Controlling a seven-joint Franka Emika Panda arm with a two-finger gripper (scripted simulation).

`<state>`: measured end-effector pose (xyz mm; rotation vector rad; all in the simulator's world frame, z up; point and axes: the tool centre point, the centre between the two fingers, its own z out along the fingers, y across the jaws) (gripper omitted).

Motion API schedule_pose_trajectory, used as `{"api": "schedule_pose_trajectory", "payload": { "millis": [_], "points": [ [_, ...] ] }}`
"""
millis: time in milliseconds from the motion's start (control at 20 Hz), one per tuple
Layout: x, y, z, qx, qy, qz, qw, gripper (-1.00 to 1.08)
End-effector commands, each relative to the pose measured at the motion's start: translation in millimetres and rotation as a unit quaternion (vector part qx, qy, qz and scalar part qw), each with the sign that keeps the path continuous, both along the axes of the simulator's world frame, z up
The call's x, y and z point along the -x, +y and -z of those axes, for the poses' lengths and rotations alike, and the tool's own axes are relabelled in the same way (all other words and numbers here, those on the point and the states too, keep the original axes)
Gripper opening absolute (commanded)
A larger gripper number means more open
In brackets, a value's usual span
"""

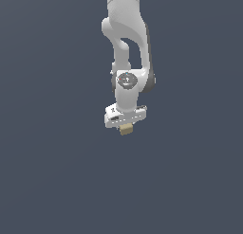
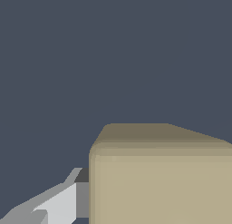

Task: Pick up the object and move it to a goal position.

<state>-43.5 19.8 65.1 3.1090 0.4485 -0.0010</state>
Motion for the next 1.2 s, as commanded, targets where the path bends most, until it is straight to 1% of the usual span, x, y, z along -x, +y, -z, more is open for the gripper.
{"api": "schedule_pose_trajectory", "payload": {
  "millis": [0, 400, 600, 850, 1150],
  "points": [
    [-9, 5, -13, 0.0, 0.0, 0.0, 1.0, -1.0],
    [-46, 27, -64, 0.0, 0.0, 0.0, 1.0, -1.0],
    [-61, 35, -84, 0.0, 0.0, 0.0, 1.0, -1.0],
    [-73, 41, -98, 0.0, 0.0, 0.0, 1.0, -1.0],
    [-77, 43, -102, 0.0, 0.0, 0.0, 1.0, -1.0]
  ]
}}
